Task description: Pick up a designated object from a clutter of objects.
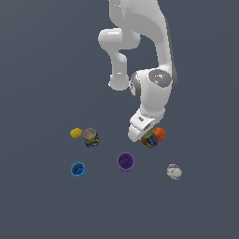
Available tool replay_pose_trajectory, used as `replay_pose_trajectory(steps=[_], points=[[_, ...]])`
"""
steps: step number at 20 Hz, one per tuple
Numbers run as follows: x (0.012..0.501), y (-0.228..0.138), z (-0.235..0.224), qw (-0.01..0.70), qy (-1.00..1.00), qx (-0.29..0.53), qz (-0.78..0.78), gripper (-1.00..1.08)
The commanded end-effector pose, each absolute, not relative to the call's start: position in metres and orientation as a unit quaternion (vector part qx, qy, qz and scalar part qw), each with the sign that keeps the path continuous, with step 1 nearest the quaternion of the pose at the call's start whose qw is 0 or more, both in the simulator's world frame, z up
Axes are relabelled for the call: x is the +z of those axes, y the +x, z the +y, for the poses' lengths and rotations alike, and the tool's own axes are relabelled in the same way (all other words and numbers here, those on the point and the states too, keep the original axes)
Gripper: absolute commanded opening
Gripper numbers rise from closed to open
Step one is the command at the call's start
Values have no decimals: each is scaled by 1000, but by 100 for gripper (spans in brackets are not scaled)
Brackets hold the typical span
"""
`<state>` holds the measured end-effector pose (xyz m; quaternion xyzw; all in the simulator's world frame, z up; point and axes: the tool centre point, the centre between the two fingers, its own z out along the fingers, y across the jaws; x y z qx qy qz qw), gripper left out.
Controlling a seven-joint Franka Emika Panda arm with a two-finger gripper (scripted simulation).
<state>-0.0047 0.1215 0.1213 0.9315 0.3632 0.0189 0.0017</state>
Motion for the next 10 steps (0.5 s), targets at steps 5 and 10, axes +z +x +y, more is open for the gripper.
replay_pose_trajectory(steps=[5, 10], points=[[172, -2, 69, 1, 932, 18, 363, -100], [215, -1, 21, -1, 932, 16, 363, -100]])
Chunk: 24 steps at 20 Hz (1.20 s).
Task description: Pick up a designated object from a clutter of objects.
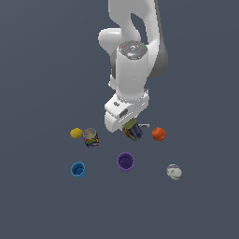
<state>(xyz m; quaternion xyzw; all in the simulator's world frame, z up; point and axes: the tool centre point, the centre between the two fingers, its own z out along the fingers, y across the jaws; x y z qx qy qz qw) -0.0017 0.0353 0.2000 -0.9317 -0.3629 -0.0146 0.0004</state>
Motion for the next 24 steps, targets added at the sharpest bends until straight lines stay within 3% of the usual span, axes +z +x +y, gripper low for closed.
replay_pose_trajectory(steps=[1, 16, 24], points=[[224, -1, 11, 1, -932, -15, -363, -100], [355, 9, -131, 1, -932, -6, -363, -100], [404, 16, -184, 0, -932, -2, -363, -100]])
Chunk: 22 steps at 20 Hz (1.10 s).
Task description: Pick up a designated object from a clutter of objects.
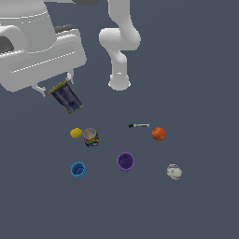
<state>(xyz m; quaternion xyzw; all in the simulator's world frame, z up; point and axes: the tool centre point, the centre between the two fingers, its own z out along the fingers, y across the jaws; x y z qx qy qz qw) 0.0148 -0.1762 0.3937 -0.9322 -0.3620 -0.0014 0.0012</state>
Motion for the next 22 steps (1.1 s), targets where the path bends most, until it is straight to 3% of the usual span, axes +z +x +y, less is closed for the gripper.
replay_pose_trajectory(steps=[1, 22], points=[[408, 17, -189, 0, -932, -2, -363, -100], [436, 23, -219, 1, -932, 2, -362, -100]])
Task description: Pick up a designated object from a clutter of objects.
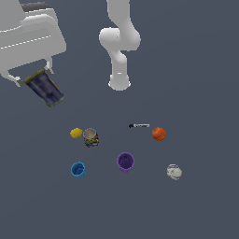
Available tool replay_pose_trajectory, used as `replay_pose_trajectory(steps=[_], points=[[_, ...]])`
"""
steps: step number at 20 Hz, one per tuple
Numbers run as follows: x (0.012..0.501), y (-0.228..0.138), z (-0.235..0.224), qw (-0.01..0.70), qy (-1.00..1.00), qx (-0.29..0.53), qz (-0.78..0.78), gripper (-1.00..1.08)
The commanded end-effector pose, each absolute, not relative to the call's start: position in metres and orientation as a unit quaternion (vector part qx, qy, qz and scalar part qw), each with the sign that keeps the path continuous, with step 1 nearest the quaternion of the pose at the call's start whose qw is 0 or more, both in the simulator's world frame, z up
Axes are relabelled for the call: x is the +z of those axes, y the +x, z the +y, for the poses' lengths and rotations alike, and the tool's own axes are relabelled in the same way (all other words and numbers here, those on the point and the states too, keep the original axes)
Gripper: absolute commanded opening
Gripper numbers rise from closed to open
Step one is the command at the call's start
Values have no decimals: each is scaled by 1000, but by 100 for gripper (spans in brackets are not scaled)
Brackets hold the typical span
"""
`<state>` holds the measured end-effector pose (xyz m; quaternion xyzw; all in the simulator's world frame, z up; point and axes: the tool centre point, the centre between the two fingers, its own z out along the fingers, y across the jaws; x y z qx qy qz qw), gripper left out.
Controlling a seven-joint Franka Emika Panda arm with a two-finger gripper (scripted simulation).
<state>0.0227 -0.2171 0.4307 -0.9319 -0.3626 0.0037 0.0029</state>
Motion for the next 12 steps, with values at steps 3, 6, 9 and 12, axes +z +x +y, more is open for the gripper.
replay_pose_trajectory(steps=[3, 6, 9, 12], points=[[443, 24, -223, 1, -932, 2, -362, -100], [450, 25, -226, 1, -932, 2, -362, -100], [454, 26, -228, 1, -932, 2, -362, -100], [455, 26, -229, 1, -932, 2, -362, -100]])
